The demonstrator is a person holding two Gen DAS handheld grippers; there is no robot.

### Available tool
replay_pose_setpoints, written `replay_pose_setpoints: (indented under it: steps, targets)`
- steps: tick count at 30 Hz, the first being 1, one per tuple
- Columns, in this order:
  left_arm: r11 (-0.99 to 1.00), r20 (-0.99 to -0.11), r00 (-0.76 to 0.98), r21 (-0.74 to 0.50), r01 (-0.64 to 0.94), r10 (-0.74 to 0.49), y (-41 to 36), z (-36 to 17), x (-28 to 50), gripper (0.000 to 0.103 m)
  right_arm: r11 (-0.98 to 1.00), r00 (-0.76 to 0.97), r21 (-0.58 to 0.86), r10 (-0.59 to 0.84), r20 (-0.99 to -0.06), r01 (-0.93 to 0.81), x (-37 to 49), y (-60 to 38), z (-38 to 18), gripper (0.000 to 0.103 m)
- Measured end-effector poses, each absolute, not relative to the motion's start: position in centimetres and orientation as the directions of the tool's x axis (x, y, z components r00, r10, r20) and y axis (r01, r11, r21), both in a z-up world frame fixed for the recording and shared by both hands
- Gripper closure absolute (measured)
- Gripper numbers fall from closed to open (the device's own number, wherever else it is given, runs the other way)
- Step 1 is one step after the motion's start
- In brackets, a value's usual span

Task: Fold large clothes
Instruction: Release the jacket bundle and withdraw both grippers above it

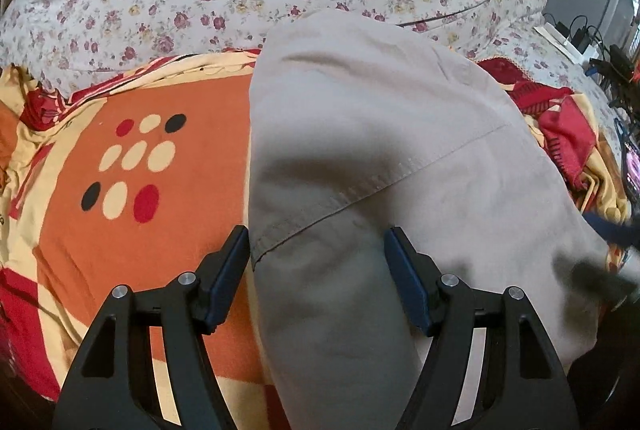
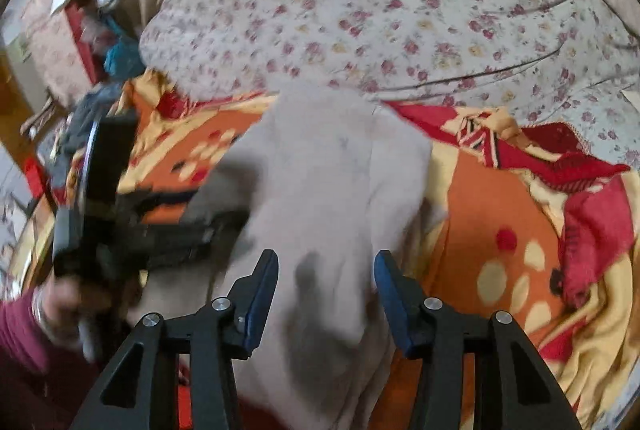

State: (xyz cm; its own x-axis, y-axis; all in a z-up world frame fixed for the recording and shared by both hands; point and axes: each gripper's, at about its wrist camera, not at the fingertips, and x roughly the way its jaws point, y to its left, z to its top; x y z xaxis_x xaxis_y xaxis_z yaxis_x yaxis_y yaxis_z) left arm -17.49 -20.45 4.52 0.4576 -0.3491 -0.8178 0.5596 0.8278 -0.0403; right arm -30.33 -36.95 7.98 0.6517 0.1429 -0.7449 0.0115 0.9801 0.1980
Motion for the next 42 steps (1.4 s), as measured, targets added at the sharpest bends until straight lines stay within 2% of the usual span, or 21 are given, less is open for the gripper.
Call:
replay_pose_setpoints:
  steps: [3, 6, 10, 14, 16, 18, 25, 27, 29, 42]
  targets:
    - [0.830, -0.812, 0.466, -0.041, 0.557, -0.353, -20.2, 4.5, -18.0, 0.033, 0.990, 0.562, 0.109, 0.040, -0.826, 0.090, -30.7, -36.5, 3.9, 0.055]
    - [0.830, -0.812, 0.467, -0.039, 0.556, -0.351, -19.7, 4.2, -18.5, 0.033, 0.982, 0.528, 0.133, 0.043, -0.848, 0.133, -31.2, -36.5, 1.2, 0.055]
    - [0.834, -0.812, 0.454, -0.070, 0.548, -0.367, -18.1, 4.1, -19.4, 0.033, 0.981, 0.554, 0.139, 0.042, -0.831, 0.134, -32.4, -36.3, 2.9, 0.055]
    - [0.840, -0.793, 0.492, -0.046, 0.541, -0.360, -17.2, 5.1, -20.6, 0.033, 0.975, 0.622, 0.171, 0.046, -0.782, 0.143, -33.9, -36.4, 6.1, 0.052]
    - [0.840, -0.779, 0.516, -0.024, 0.542, -0.356, -17.1, 5.8, -21.2, 0.033, 0.969, 0.665, 0.191, 0.038, -0.746, 0.159, -34.4, -36.5, 7.8, 0.047]
    - [0.841, -0.750, 0.549, -0.017, 0.540, -0.368, -16.8, 7.1, -21.9, 0.033, 0.964, 0.698, 0.207, 0.031, -0.715, 0.168, -34.6, -36.5, 8.9, 0.034]
    - [0.860, -0.679, 0.615, -0.048, 0.508, -0.401, -14.9, 10.4, -23.2, 0.033, 0.967, 0.728, 0.163, -0.032, -0.685, 0.196, -33.5, -34.5, 11.0, 0.032]
    - [0.866, -0.668, 0.625, -0.059, 0.497, -0.404, -14.3, 10.9, -23.3, 0.033, 0.971, 0.736, 0.132, -0.059, -0.675, 0.199, -33.4, -33.9, 11.4, 0.024]
    - [0.871, -0.663, 0.630, -0.071, 0.486, -0.405, -13.8, 11.1, -23.4, 0.033, 0.973, 0.747, 0.111, -0.081, -0.660, 0.204, -33.4, -33.4, 11.8, 0.020]
    - [0.907, -0.614, 0.708, -0.032, 0.421, -0.350, -11.9, 12.1, -24.0, 0.033, 0.974, 0.766, 0.100, -0.096, -0.636, 0.205, -33.2, -32.3, 12.6, 0.020]
